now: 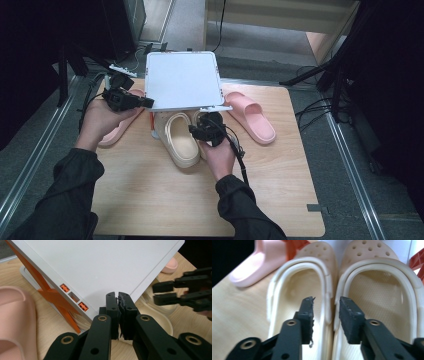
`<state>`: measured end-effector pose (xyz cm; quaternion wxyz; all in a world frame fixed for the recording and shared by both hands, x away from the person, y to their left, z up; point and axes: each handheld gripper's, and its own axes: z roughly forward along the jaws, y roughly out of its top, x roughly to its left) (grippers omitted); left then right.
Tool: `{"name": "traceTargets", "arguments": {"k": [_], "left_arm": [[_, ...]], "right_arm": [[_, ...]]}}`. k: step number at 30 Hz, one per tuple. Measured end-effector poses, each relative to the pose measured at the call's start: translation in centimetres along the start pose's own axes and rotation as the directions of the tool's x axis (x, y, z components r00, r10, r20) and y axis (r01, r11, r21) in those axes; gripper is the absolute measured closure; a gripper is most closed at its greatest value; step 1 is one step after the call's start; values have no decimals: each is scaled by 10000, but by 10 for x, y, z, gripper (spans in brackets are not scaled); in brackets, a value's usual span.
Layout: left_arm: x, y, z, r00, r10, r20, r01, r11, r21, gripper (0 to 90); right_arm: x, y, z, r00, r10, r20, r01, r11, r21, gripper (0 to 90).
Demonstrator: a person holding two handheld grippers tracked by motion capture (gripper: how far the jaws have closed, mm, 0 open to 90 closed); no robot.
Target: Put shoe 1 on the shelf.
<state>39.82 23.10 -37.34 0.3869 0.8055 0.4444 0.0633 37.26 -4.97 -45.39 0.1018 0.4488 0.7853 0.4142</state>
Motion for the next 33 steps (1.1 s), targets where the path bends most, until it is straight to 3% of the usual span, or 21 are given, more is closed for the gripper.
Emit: {"name": "traceTargets", "arguments": {"k": [6, 16, 19, 24, 33], "left_arm": [[-1, 0, 0, 10000, -1, -98, 1, 10000, 3, 867], [-1, 0, 0, 10000, -55, -65, 54, 10000, -25, 867], [-1, 0, 0, 10000, -61, -54, 61, 10000, -17, 867], [-2, 0, 0, 9999, -16, -119, 16, 10000, -27, 868], [-2, 0, 0, 9999, -2, -110, 1, 10000, -38, 868]], "right_arm": [[9, -19, -26, 9965, -503, -665, 508, 9987, 66, 850], [16, -60, -46, 9875, -798, -1360, 848, 9959, 312, 900], [19, -70, -44, 9844, -750, -1589, 831, 9955, 451, 900], [27, -84, -26, 9819, -1044, -1577, 1221, 9868, 1069, 900], [32, -74, -7, 9818, -1231, -1445, 1378, 9858, 960, 900]]}}
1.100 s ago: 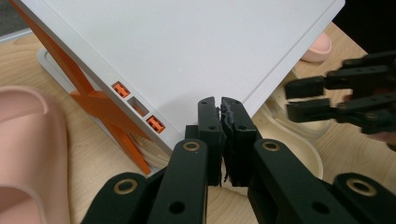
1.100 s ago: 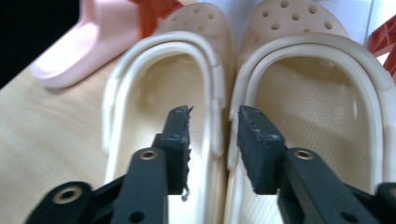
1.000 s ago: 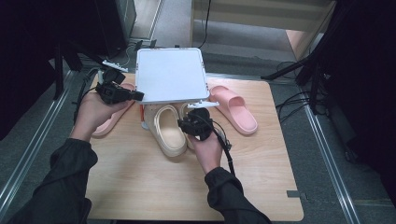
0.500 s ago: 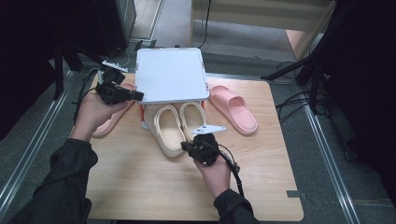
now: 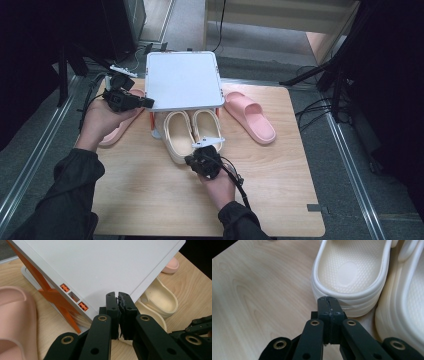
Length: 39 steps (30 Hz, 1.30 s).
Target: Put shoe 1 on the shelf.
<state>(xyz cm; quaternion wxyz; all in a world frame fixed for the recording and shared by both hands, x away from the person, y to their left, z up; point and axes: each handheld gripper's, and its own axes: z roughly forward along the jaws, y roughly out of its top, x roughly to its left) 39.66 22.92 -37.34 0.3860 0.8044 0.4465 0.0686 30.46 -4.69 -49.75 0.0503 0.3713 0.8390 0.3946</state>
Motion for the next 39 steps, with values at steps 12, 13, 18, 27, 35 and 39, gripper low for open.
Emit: {"name": "traceTargets", "arguments": {"k": [12, 13, 18, 27, 35, 39], "left_arm": [[0, 0, 0, 10000, -4, -33, 4, 10000, -3, 870], [0, 0, 0, 10000, 20, -62, -20, 10000, 19, 870], [0, 0, 0, 10000, -9, -86, 9, 10000, -6, 871], [1, -1, 0, 10000, -40, -11, 40, 10000, -23, 871], [2, -1, -1, 10000, -57, 39, 57, 10000, -42, 868], [2, -1, -1, 10000, -55, 14, 55, 10000, -40, 866]], "right_arm": [[-1, 29, 29, 9993, -33, 377, 33, 10000, 12, 900], [0, 31, 32, 9991, -50, 412, 49, 10000, 24, 900], [0, 38, 42, 9987, -85, 502, 94, 9998, -179, 900], [-7, 54, 60, 9963, 65, 861, -10, 9980, -636, 900], [-7, 60, 58, 9969, 118, 774, -71, 9981, -609, 900], [-7, 58, 49, 9985, 247, 494, -210, 9970, -744, 900]]}}
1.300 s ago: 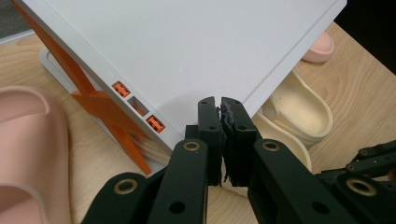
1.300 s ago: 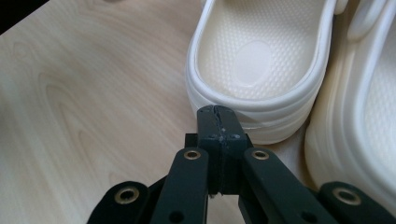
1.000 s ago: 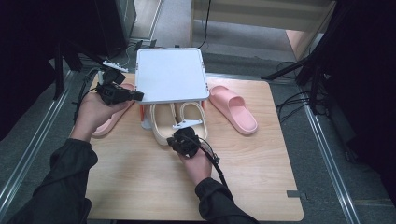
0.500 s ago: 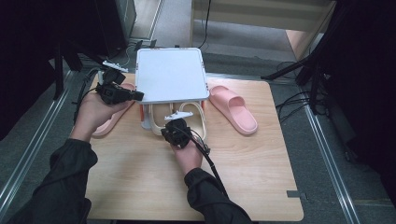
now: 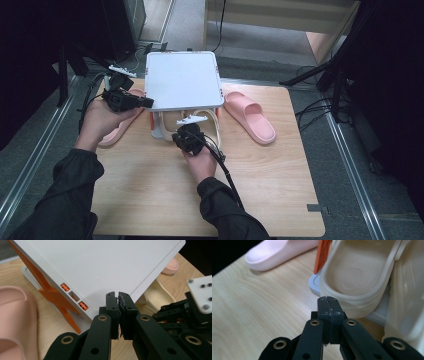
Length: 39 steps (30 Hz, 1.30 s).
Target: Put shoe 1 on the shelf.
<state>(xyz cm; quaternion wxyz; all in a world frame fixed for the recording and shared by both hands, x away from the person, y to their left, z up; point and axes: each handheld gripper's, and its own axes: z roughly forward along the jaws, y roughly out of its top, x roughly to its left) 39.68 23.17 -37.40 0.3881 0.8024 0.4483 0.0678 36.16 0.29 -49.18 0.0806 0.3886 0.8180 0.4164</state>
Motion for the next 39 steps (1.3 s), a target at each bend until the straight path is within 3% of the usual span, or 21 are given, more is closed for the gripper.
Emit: {"name": "traceTargets", "arguments": {"k": [10, 15, 22, 29, 33, 39], "left_arm": [[0, -1, 0, 10000, -95, 9, 95, 9999, -36, 862], [0, -1, 0, 9999, -107, -32, 107, 9999, -53, 859], [3, -2, -1, 9997, -218, 116, 219, 9997, -86, 850], [4, -2, -1, 9997, -209, 145, 210, 9997, -84, 850], [3, -2, -1, 9997, -188, 141, 189, 9998, -84, 850], [4, -1, -1, 9997, -193, 152, 194, 9998, -62, 851]], "right_arm": [[-4, -22, -45, 9992, -231, -338, 230, 9997, -21, 900], [-15, -42, -70, 9982, -366, -469, 377, 9990, 221, 900], [-36, -66, -99, 9990, -201, -399, 228, 9974, 682, 900], [-58, -78, -99, 9999, 123, -58, -116, 9944, 1046, 900], [-65, -73, -91, 9995, 325, 7, -324, 9949, 957, 900], [-69, -59, -77, 9992, 95, 380, -122, 9975, 692, 900]]}}
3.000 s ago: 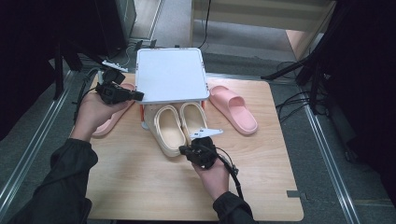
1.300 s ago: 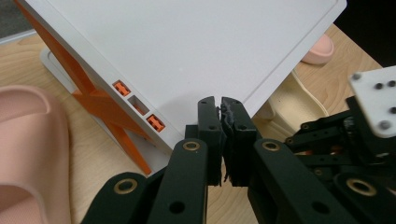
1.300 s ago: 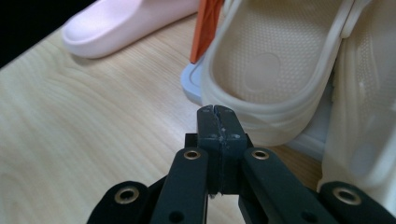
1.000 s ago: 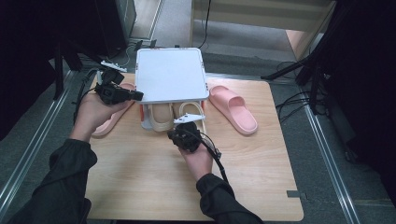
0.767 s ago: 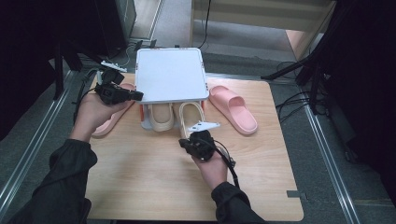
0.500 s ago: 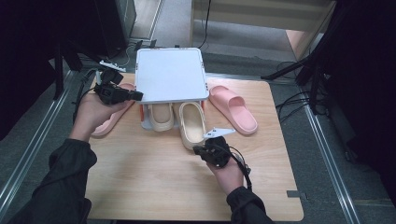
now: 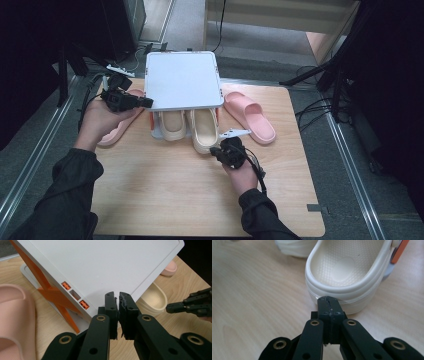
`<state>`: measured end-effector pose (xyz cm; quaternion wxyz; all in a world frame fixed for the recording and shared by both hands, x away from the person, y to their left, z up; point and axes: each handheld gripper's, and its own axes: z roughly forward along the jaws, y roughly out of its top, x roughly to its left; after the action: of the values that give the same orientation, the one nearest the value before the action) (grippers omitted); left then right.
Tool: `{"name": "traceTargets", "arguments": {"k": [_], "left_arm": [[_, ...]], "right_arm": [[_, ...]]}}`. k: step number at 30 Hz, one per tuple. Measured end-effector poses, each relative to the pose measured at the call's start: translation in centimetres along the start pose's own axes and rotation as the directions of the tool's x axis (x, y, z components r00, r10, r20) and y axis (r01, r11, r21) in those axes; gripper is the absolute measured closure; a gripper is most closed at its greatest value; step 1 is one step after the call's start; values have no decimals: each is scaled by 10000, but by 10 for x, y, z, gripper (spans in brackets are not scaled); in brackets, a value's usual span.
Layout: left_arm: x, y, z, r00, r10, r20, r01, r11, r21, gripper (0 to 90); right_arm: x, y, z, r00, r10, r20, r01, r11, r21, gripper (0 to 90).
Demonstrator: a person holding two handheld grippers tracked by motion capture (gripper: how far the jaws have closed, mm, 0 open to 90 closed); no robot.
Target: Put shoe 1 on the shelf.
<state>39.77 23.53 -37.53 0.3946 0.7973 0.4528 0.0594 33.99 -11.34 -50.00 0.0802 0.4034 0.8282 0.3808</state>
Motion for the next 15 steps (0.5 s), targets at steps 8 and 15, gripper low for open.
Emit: {"name": "traceTargets", "arguments": {"k": [8, 15], "left_arm": [[0, 0, 0, 10000, 43, 11, -43, 10000, -10, 851], [-1, 0, 0, 9999, 137, -93, -137, 9999, -4, 847]], "right_arm": [[-6, 20, 21, 9995, 275, 164, -266, 9984, -498, 900], [-16, 32, 34, 9984, 506, 255, -485, 9960, -751, 895]]}}
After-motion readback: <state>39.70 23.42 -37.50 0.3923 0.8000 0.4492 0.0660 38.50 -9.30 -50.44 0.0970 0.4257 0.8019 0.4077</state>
